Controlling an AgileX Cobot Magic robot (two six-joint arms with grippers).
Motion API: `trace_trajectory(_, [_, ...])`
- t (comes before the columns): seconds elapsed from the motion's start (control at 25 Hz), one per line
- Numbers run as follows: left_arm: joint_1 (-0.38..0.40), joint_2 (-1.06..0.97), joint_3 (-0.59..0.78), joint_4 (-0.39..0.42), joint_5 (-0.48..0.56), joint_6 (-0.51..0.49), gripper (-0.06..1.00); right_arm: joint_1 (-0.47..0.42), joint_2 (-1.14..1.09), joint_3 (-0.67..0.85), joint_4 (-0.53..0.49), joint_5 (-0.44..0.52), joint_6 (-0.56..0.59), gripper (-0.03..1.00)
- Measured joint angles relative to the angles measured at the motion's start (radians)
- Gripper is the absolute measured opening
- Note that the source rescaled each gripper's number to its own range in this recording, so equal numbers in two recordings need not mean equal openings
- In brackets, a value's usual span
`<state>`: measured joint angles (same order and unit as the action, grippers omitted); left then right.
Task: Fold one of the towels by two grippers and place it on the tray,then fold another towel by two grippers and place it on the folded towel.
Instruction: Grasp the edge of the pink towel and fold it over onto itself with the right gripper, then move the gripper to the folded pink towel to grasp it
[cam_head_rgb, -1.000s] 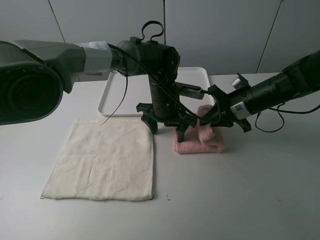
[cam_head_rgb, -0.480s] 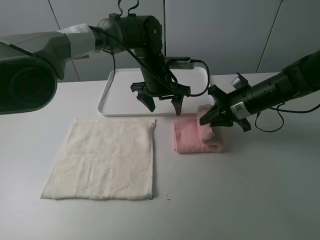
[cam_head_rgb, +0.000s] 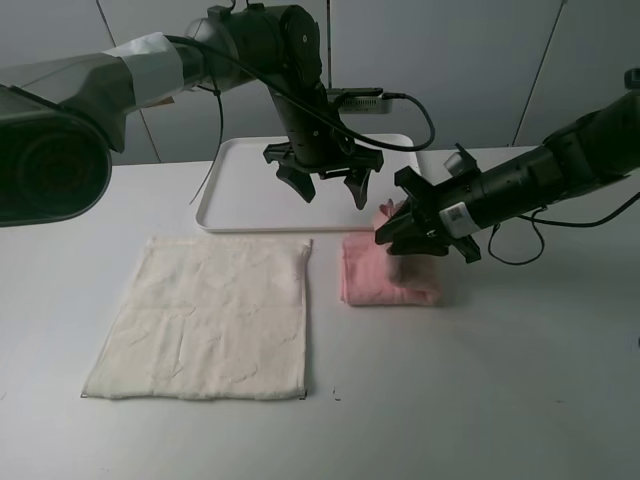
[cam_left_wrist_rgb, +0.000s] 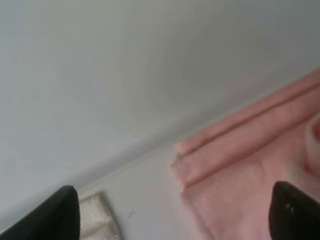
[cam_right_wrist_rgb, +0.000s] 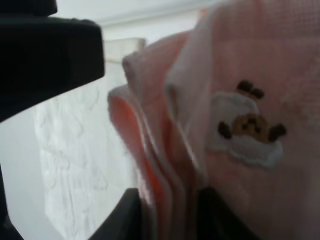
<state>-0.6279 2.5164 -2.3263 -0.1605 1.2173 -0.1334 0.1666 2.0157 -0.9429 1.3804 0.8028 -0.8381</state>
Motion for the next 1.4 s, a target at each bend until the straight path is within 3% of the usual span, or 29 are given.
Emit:
trace_trajectory(0.12, [0.0, 0.0, 0.0, 0.008, 0.0, 0.005, 0.98, 0.021, 0.0, 0.0, 0.017, -0.027, -0.006, 0.32])
trace_trajectory(0.44, [0.014, 0.0, 0.0, 0.008, 0.0, 0.025, 0.98, 0.021, 0.0, 0.0, 0.017, -0.029, -0.01, 0.72])
trace_trajectory(0.72, [0.036, 0.0, 0.0, 0.006, 0.0, 0.034, 0.98, 0.017, -0.04, -0.024, -0.023, -0.022, -0.005, 0.72])
trace_trajectory(1.08, [0.038, 0.0, 0.0, 0.002, 0.0, 0.053, 0.98, -0.159, -0.076, -0.031, -0.175, 0.012, 0.072, 0.72])
trace_trajectory(1.4, [0.038, 0.0, 0.0, -0.043, 0.0, 0.063, 0.98, -0.181, -0.076, -0.031, -0.246, 0.01, 0.083, 0.72])
